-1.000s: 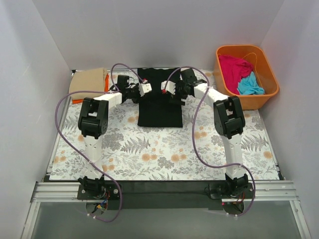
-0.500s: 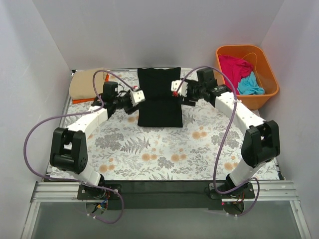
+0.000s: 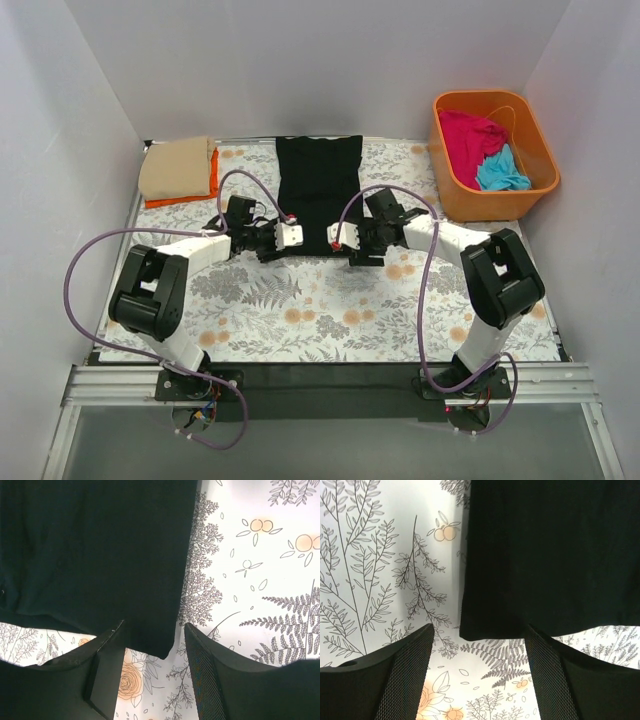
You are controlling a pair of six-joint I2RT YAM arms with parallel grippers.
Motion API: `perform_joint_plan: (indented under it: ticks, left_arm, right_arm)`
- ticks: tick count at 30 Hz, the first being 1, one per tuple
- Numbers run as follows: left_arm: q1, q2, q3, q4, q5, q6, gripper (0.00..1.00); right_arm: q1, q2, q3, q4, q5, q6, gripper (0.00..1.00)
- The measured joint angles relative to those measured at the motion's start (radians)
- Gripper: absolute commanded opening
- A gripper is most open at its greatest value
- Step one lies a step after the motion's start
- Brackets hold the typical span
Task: Fold and stack the t-shirts
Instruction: Fold the tshirt
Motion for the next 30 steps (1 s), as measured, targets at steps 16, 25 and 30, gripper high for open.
perform_joint_plan:
  ticks: [16,25,30]
  left_arm:
    - [-0.011,0.077,-0.034,0.077,-0.024,0.114,0.02]
    - [-0.021,-0.065,-0.111,-0.022,0.0,0.161,0.0]
    - [-0.065,-0.329,-0.158,-0.209,0.041,0.165,0.0]
  right_arm:
    - [0.023,0.069,-0.031,0.131,0.049,-0.035,0.01]
    - [0.03,-0.022,-0.071,0.086,0.04,-0.03,0.01]
    - [0.076,-0.205,-0.113,-0.014,0.026,-0.002,0.01]
